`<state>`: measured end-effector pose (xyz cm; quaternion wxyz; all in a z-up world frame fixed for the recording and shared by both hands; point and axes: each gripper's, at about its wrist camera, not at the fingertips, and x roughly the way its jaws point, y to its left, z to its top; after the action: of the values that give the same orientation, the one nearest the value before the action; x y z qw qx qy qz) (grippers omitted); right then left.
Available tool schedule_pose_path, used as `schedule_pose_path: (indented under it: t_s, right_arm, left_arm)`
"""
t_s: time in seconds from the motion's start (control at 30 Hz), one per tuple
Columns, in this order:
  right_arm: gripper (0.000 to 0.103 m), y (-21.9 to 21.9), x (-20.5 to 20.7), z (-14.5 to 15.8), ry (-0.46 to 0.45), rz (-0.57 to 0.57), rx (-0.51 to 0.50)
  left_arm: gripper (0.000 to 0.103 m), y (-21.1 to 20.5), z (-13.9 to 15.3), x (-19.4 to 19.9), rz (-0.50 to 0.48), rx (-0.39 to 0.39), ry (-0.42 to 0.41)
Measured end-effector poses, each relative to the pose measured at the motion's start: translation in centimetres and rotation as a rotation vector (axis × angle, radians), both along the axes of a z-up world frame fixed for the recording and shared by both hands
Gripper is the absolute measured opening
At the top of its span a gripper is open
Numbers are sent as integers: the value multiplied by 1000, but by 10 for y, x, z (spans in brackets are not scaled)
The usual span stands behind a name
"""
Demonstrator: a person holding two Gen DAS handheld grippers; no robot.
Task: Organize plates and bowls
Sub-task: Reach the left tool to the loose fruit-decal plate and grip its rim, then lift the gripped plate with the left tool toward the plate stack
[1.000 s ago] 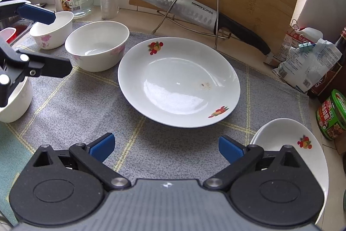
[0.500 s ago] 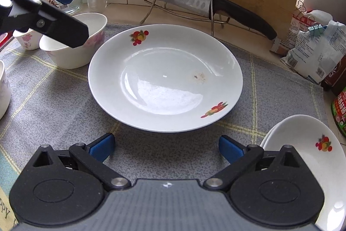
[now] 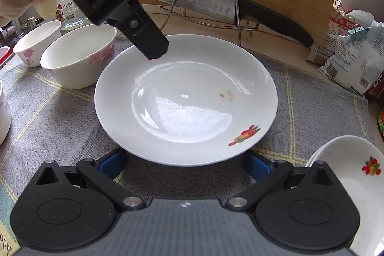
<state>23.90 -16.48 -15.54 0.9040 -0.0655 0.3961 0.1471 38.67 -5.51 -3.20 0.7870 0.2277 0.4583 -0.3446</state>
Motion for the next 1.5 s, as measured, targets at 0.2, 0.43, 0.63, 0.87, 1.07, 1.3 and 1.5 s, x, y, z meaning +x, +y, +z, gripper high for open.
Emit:
schedule_pose_path:
  t_s: [0.2, 0.43, 0.63, 0.87, 1.07, 1.3, 1.5]
  right_arm:
    - [103, -2, -4, -2, -19, 7, 5]
    - [103, -3, -5, -1, -23, 5, 7]
    - [103, -4, -4, 1, -19, 5, 3]
    - [103, -6, -2, 2, -23, -7, -9]
    - [103, -9, 0, 2, -23, 3, 0]
    - [103, -9, 0, 2, -36, 15, 1]
    - [103, -9, -2, 2, -49, 22, -3]
  left_arm:
    - [99, -8, -10, 23, -16, 6, 19]
    - [89, -21, -25, 45, -54, 32, 85]
    - [87, -31, -38, 58, -90, 60, 135]
    - [87, -36, -47, 65, -123, 69, 192]
    - [87, -38, -52, 70, -142, 79, 265]
    - [77, -40, -49, 71, -168, 104, 285]
    - [71, -41, -53, 79, -170, 100, 312]
